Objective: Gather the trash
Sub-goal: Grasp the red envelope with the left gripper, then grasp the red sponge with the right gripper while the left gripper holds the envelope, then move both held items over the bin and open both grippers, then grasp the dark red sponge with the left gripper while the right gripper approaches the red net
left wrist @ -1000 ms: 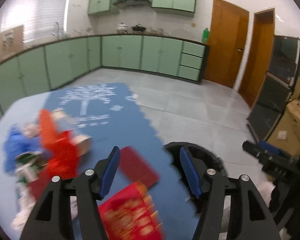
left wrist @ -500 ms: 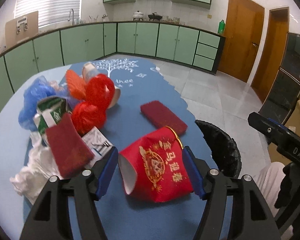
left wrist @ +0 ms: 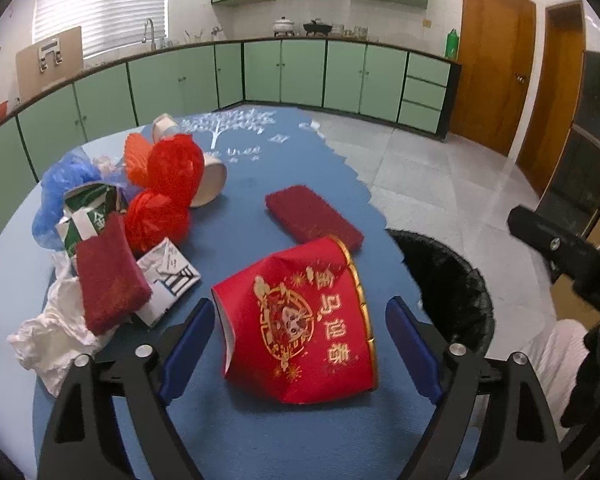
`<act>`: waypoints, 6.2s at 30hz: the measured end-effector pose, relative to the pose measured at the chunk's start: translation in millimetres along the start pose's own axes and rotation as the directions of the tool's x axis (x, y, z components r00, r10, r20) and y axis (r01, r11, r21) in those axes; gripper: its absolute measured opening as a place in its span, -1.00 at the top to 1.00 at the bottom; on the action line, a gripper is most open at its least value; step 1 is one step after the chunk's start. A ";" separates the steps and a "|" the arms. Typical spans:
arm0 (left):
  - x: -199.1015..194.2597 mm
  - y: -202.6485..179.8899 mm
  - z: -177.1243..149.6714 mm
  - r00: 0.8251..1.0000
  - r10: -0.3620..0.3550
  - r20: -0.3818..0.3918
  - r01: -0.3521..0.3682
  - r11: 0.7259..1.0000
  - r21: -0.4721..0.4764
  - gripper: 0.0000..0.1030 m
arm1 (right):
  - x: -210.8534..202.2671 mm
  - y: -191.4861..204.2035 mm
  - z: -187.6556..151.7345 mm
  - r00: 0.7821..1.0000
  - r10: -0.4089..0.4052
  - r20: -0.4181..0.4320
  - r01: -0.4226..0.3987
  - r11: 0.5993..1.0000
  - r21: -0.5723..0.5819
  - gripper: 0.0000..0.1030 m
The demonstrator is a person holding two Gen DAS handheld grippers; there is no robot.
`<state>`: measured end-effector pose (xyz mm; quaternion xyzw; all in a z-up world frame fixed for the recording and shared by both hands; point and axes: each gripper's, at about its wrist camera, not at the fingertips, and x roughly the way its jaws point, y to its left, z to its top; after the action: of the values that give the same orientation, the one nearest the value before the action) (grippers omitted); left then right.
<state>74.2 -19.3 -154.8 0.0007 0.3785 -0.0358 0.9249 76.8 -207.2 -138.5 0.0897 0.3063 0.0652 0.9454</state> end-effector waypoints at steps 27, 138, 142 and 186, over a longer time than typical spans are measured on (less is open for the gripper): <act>-39.2 48.0 11.8 0.974 0.129 0.188 -0.118 0.991 -0.068 -0.20 | 25.0 56.2 12.0 0.990 0.143 -0.019 -0.144 0.982 -0.119 -0.63; 0.0 -14.0 74.9 0.976 -0.109 0.187 0.100 0.994 0.053 -0.55 | 20.9 -36.1 47.4 0.999 -0.042 -0.004 0.042 0.998 -0.040 -0.27; -18.4 19.2 66.9 0.975 -0.023 0.222 0.018 1.000 0.022 -0.55 | 22.3 1.1 47.0 1.000 0.013 -0.005 -0.014 0.997 -0.081 -0.27; -9.1 126.5 16.7 0.986 0.075 0.149 -0.054 0.989 -0.139 0.30 | 44.5 110.6 25.2 0.982 0.177 -0.071 -0.188 0.963 -0.194 -0.27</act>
<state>87.9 107.0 -139.8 -0.0524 0.3072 0.0197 0.9500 120.0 -94.7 -120.5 0.0205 0.3137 0.1848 0.9311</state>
